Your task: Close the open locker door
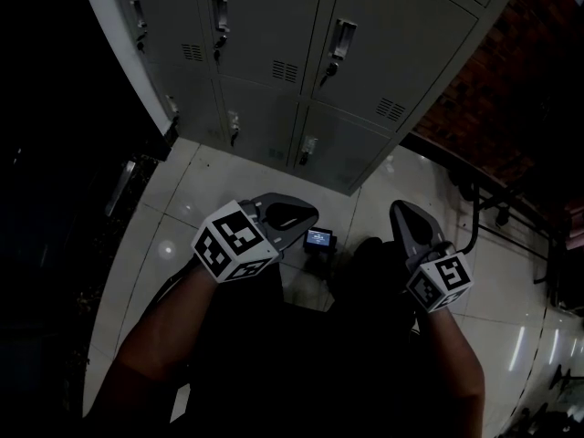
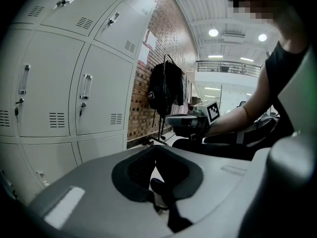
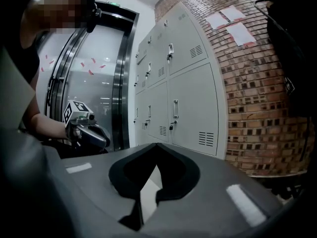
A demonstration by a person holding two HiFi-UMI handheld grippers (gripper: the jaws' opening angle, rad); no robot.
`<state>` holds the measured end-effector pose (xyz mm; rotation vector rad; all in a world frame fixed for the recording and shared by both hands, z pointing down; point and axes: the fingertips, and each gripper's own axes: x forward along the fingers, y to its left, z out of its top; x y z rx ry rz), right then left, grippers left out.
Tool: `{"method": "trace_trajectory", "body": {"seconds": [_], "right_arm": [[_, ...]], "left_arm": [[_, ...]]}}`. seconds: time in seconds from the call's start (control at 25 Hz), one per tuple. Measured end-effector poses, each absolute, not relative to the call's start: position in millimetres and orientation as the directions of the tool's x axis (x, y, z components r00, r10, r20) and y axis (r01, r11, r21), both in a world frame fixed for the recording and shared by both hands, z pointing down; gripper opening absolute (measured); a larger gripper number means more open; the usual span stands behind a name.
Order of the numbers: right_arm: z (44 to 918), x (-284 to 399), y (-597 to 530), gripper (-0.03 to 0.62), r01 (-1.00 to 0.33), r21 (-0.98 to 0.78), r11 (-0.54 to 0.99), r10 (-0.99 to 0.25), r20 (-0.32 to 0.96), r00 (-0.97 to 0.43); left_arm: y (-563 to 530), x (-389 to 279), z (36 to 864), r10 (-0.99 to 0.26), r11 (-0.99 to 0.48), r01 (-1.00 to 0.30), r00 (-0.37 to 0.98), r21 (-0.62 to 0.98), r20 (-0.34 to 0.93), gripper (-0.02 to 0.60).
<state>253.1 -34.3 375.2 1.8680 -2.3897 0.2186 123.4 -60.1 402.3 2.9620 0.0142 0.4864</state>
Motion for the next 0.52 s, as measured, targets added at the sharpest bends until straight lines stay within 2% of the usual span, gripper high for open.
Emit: {"method": "trace_trajectory", "body": {"seconds": [0.52], "right_arm": [[374.0, 247.3, -37.2, 0.002, -0.962, -0.117, 0.249, -0.952, 0.153, -0.265]], "left_arm": [[-59.9, 122.7, 402.7, 0.032, -0.991, -0.012, 0.946, 0.135, 0.321, 0.012]]}}
